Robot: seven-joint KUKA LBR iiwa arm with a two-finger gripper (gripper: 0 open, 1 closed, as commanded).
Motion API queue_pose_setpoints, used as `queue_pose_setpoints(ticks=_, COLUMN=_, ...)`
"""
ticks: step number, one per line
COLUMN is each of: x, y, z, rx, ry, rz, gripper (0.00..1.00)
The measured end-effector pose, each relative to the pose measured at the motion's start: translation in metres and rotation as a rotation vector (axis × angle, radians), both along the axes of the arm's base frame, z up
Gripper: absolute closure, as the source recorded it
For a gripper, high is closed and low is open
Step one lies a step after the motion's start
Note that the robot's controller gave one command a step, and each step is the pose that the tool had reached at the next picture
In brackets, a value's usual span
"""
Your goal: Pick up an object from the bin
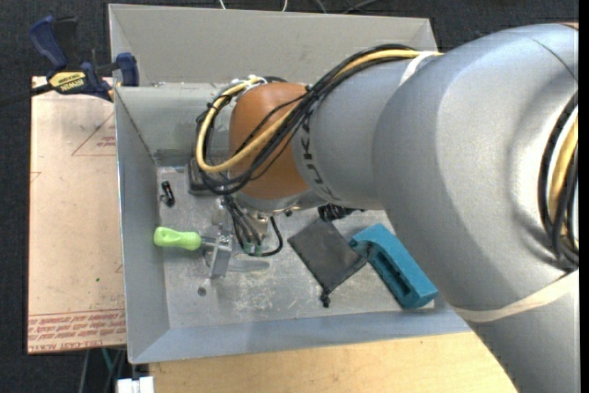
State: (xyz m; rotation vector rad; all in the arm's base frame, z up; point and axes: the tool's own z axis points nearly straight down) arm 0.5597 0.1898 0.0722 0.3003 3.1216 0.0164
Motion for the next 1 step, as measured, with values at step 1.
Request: queue_pose_setpoints(ticks=1, x=0.0000, y=0.0000, z=0.0000, rx=0.000, ry=0.000, rz=0.000, gripper=1.00)
